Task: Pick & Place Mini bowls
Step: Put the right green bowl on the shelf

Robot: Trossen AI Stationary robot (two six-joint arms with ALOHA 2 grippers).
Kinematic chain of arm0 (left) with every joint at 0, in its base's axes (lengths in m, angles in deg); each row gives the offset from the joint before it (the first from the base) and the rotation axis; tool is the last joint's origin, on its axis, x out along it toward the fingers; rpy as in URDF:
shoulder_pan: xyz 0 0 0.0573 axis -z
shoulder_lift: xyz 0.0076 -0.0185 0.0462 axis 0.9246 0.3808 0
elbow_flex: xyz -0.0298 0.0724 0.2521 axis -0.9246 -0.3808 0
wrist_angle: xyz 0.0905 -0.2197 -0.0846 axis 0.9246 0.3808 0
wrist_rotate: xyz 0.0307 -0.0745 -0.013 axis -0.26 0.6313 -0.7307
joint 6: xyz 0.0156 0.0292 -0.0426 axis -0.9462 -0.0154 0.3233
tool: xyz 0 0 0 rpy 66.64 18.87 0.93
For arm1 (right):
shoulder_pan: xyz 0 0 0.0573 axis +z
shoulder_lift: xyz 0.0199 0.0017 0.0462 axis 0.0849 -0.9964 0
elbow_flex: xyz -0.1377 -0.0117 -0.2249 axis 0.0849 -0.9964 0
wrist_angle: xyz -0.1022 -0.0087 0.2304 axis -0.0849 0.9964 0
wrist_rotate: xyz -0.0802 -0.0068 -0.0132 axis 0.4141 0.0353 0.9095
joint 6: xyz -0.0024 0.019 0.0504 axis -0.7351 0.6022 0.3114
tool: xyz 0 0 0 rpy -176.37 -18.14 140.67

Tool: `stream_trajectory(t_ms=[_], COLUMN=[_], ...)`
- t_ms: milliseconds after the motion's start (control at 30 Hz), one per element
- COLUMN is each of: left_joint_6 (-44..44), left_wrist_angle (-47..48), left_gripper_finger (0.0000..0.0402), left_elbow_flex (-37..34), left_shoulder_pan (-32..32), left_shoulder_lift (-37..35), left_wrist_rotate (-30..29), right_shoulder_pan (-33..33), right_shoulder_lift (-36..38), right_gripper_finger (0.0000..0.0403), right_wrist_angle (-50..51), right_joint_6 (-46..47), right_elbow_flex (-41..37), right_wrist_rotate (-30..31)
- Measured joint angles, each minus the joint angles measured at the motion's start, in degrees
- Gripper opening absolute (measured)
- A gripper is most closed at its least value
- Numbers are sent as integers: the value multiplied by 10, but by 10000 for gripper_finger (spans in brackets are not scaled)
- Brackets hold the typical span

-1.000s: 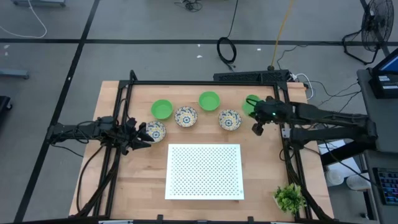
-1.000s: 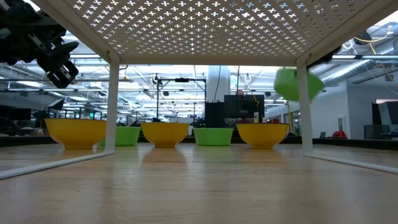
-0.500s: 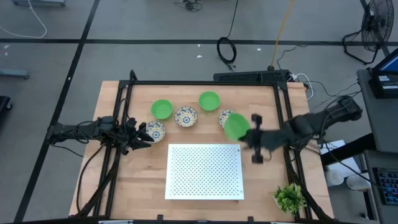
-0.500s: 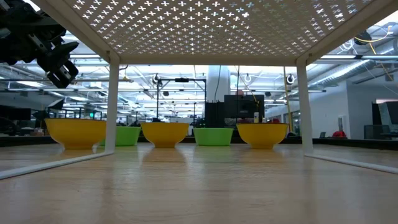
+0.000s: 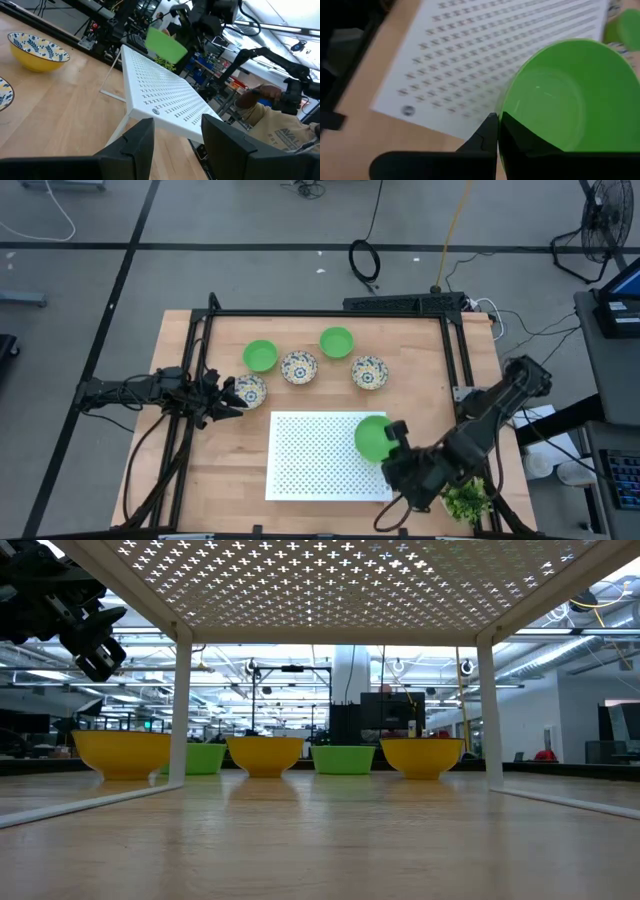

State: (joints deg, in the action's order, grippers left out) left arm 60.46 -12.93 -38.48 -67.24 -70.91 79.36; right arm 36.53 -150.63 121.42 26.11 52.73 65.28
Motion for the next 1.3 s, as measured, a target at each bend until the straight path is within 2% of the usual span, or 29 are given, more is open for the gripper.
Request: stream_trajectory(t_ms=[533, 900, 1300], left_joint_6=[0, 0, 0], left_wrist_angle=[0, 0, 0], left_gripper_finger=[166, 166, 166], left_elbow_flex=[0, 0, 0], left_shoulder_pan=[0, 0, 0], left_shoulder_lift=[0, 0, 0], left_wrist_rotate=[0, 0, 0], right_shoulder_pan=[5, 5, 4], right_shoulder_lift=[-17, -16, -17], right_gripper_finger=[0, 0, 47], right_wrist_angle=[-4, -51, -50], right_joint_6=[25, 24, 45], right_elbow_flex=[0, -42, -45], right_wrist_rotate=[-15, -41, -48])
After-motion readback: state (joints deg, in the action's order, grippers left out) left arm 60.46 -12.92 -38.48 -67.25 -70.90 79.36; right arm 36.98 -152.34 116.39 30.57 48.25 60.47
